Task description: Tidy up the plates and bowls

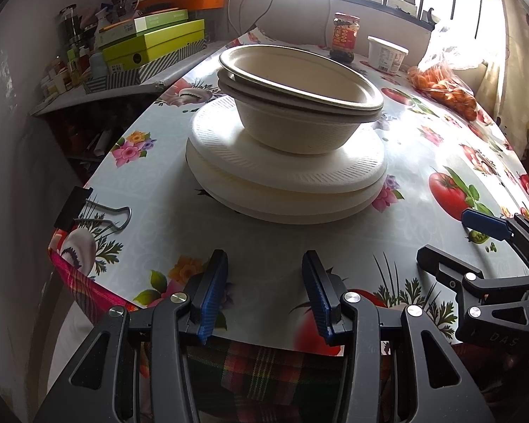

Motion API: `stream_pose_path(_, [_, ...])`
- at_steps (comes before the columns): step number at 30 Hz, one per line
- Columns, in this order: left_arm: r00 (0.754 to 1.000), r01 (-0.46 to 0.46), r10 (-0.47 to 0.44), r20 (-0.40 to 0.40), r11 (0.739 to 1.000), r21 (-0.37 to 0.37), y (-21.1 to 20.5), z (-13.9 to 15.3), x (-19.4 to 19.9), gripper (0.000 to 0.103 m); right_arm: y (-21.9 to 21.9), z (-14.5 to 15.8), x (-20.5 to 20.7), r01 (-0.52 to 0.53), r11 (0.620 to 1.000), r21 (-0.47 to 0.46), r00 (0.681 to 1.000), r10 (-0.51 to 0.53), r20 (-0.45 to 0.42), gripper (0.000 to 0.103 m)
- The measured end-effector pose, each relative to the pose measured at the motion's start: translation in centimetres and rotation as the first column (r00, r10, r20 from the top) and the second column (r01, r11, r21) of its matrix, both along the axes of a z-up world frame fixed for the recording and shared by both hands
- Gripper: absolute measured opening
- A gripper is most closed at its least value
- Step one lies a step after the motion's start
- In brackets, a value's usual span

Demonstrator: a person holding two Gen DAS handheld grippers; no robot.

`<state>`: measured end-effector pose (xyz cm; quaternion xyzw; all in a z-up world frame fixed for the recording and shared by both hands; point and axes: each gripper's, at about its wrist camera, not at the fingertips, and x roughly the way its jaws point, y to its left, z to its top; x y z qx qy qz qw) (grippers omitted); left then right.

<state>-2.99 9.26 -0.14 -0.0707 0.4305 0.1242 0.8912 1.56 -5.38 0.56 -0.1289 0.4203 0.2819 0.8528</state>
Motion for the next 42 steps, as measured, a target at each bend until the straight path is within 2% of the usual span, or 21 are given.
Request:
stream_pose_path(14, [1.000,-0.006,0.006,0.000,1.000,0.001,-0.23,-0.10,0.08,0.054,0.03,-0.16,-0.23,0.016,1.000,-0.004,1.000,-0.016,0.018,0.087])
stream_pose_path(42, [1.000,-0.007,0.007,0.001,1.000,0.000,-0.16,-0.13,0.03,0.054,-0.11,-0.09,-0.37,0.018,1.000,-0.002,1.000,-0.018,0.022,0.088])
